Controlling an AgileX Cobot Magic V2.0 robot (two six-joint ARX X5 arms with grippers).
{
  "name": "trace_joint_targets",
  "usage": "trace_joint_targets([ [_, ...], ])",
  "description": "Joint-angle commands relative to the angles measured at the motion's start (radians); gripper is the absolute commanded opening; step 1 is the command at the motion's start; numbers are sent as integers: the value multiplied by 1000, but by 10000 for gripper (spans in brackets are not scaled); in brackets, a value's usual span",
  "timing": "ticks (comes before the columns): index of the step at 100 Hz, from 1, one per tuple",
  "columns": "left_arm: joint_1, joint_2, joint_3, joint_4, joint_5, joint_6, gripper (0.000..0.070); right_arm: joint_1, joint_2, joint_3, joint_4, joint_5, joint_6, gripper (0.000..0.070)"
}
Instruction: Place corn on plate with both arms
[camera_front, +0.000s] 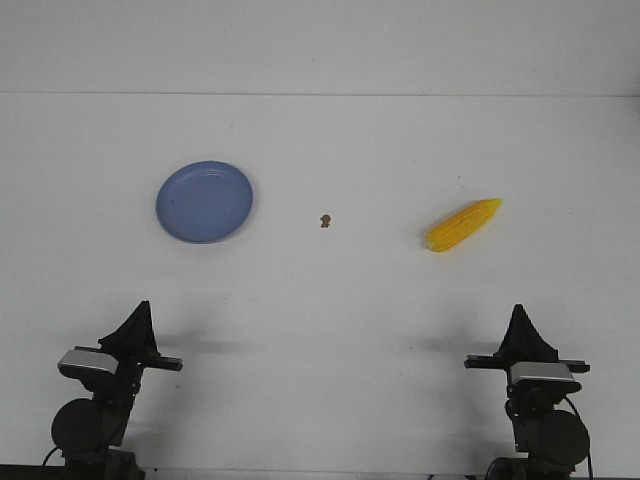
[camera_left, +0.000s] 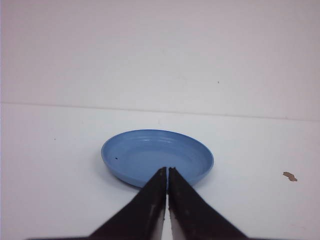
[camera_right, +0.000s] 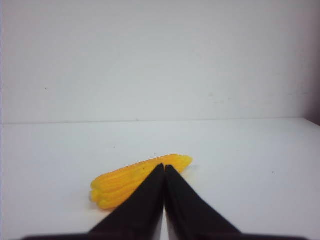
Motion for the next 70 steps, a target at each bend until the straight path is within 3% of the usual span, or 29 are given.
trace_joint_targets([
  [1, 0, 2, 34, -3, -4, -3, 13, 2, 0, 18, 7, -28, 23, 10],
  [14, 0, 29, 109, -72, -4, -16, 13, 2, 2, 97, -66, -42, 26, 10],
  [43, 0, 285, 409, -275, -5, -105, 13, 2, 192, 441, -463, -35, 27, 10],
  [70, 0, 674, 845, -628, -4, -108, 13, 2, 522, 805, -789, -35, 14, 10],
])
